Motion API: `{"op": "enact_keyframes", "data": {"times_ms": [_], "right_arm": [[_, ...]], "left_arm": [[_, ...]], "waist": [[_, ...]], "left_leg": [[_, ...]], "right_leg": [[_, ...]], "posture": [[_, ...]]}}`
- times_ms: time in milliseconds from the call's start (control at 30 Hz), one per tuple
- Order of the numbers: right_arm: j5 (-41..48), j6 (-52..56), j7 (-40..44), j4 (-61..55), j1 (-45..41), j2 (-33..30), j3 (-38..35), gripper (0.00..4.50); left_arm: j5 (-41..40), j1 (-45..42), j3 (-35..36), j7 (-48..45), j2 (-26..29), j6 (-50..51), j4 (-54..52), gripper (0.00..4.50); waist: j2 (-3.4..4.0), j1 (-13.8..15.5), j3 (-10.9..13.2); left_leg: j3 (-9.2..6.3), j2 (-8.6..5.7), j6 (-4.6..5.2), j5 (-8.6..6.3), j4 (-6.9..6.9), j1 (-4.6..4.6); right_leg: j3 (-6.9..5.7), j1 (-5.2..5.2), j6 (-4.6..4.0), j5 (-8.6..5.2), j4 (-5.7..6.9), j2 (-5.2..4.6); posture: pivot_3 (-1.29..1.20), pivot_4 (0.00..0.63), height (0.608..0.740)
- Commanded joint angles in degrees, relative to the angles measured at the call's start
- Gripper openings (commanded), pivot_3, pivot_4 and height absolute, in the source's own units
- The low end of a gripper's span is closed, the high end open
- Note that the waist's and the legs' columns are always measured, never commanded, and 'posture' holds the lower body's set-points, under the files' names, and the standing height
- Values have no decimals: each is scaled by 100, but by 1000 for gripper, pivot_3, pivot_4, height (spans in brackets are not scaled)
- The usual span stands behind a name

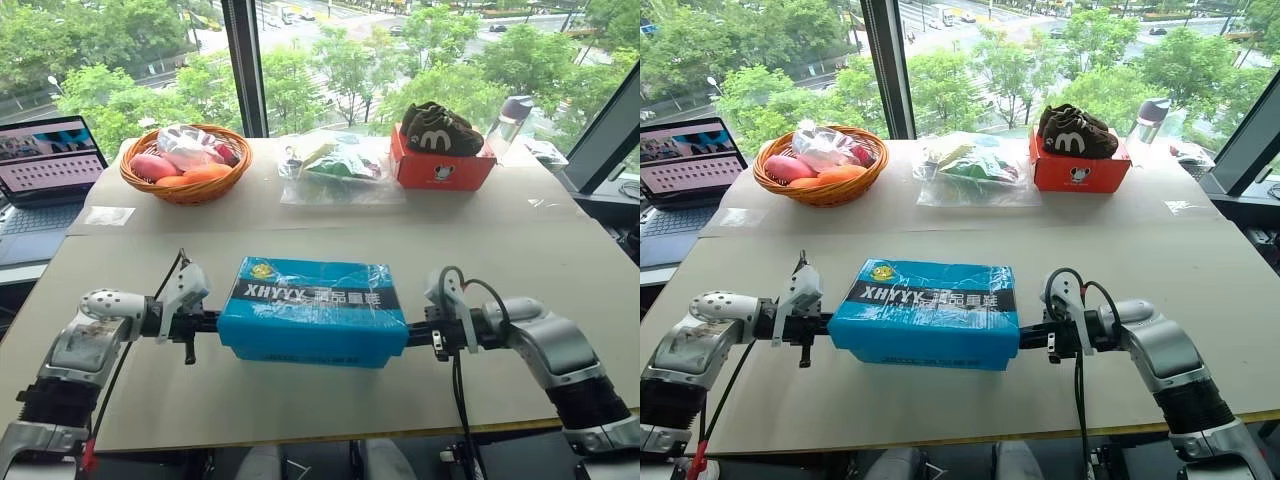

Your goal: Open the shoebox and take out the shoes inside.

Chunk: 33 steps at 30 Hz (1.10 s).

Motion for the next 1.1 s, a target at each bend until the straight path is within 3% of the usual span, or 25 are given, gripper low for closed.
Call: {"op": "enact_keyframes", "data": {"times_ms": [33,200,433,600,833,967,1100], "right_arm": [[128,0,24,-306,112,-110,-57,0],[10,-165,144,-284,339,-369,-2,0],[887,-20,604,-1058,230,-482,-417,0],[1729,365,606,-1162,-94,-289,-753,0],[2257,563,442,-918,-409,-112,-1063,0],[2017,320,-336,-157,-982,420,-1250,0],[1219,-275,-1018,964,-1643,853,-1085,0]], "left_arm": [[-131,0,80,-10,40,-60,-165,50],[-237,-12,331,-80,300,39,-85,50],[-392,121,723,-98,783,123,-41,50],[-493,317,831,-12,818,253,-248,50],[-607,463,949,112,847,338,-370,50],[-668,505,1051,142,869,396,-432,50],[-882,526,1232,180,882,589,-580,50]], "waist": [[0,2,0],[-1,7,0],[1,-24,2],[-1,-16,4],[0,3,5],[-1,-21,5],[0,-34,5]], "left_leg": [[0,1,0,0,0,0],[1,3,0,0,0,2],[0,10,0,0,-5,1],[0,12,0,0,-5,0],[0,12,0,0,-7,-5],[1,9,-1,0,-4,-17],[5,12,-1,1,-4,-18]], "right_leg": [[0,0,-1,0,1,1],[-1,0,-3,0,1,3],[-1,-10,-7,-3,3,8],[-1,-12,-9,-3,4,8],[-2,-17,-11,-4,3,8],[1,-30,-16,0,5,7],[4,-41,-23,5,14,12]], "posture": [[0,150,740],[0,150,740],[0,150,740],[0,150,740],[0,150,740],[0,150,740],[0,150,740]]}}
